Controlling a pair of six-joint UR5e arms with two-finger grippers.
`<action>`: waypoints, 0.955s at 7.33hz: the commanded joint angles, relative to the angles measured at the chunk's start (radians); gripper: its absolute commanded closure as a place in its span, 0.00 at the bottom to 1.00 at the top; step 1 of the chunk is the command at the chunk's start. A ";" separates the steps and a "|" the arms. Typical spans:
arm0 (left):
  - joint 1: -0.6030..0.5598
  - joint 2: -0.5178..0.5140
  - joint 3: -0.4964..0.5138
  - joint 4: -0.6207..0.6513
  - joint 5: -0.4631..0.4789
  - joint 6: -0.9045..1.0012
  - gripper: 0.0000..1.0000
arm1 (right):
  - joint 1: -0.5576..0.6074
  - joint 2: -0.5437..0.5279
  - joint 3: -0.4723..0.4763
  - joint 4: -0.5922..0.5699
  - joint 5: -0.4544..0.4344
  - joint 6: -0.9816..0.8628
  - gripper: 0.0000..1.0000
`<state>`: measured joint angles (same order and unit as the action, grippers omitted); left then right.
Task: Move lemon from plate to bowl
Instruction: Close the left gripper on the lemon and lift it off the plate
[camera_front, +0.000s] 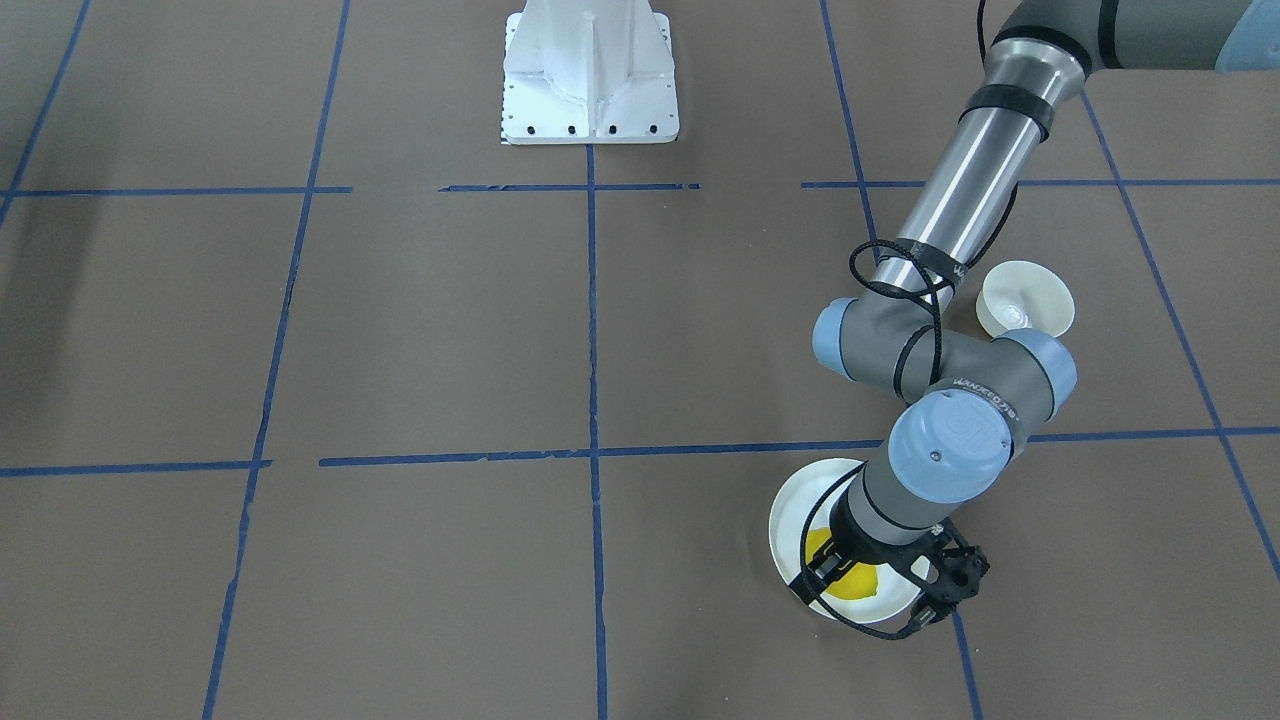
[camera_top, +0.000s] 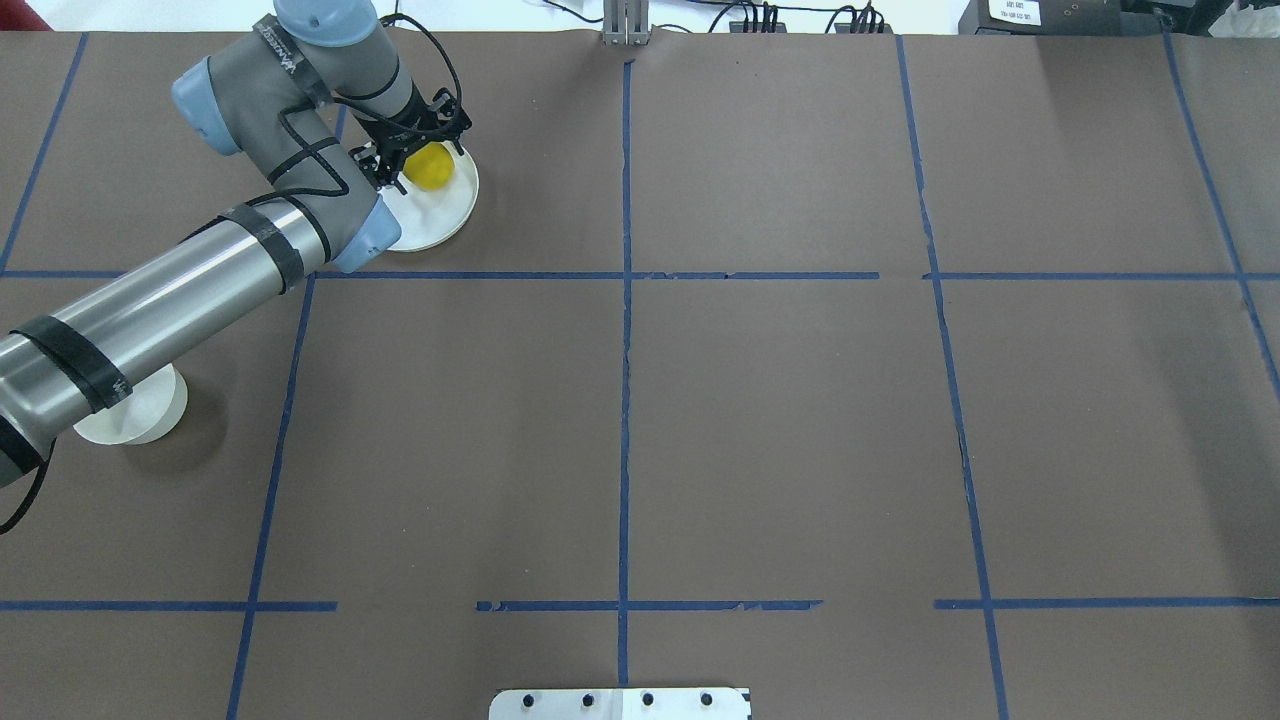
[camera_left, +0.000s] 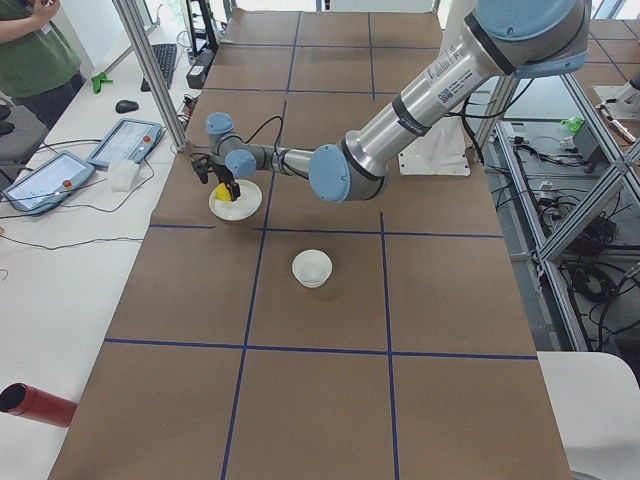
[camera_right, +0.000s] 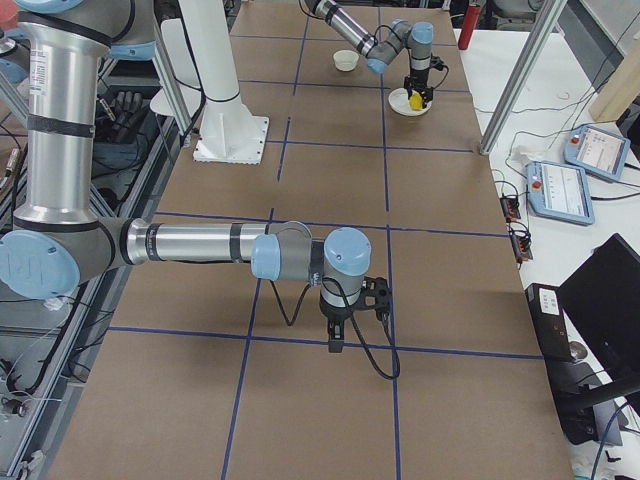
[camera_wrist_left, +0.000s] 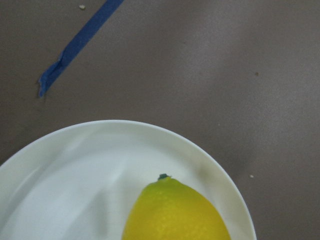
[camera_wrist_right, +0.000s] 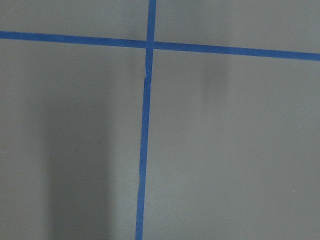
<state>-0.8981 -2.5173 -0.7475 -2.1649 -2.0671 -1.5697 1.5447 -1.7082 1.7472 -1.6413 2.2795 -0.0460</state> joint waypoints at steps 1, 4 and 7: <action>-0.002 0.002 -0.003 -0.009 -0.002 0.008 1.00 | 0.000 -0.001 0.000 0.000 0.000 0.000 0.00; -0.079 0.085 -0.135 0.010 -0.115 0.093 1.00 | 0.000 -0.001 0.000 0.000 0.000 0.000 0.00; -0.139 0.272 -0.578 0.338 -0.114 0.404 1.00 | 0.000 -0.001 0.000 0.000 -0.002 0.000 0.00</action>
<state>-1.0113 -2.3252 -1.1237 -1.9903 -2.1796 -1.3112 1.5447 -1.7082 1.7472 -1.6414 2.2785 -0.0460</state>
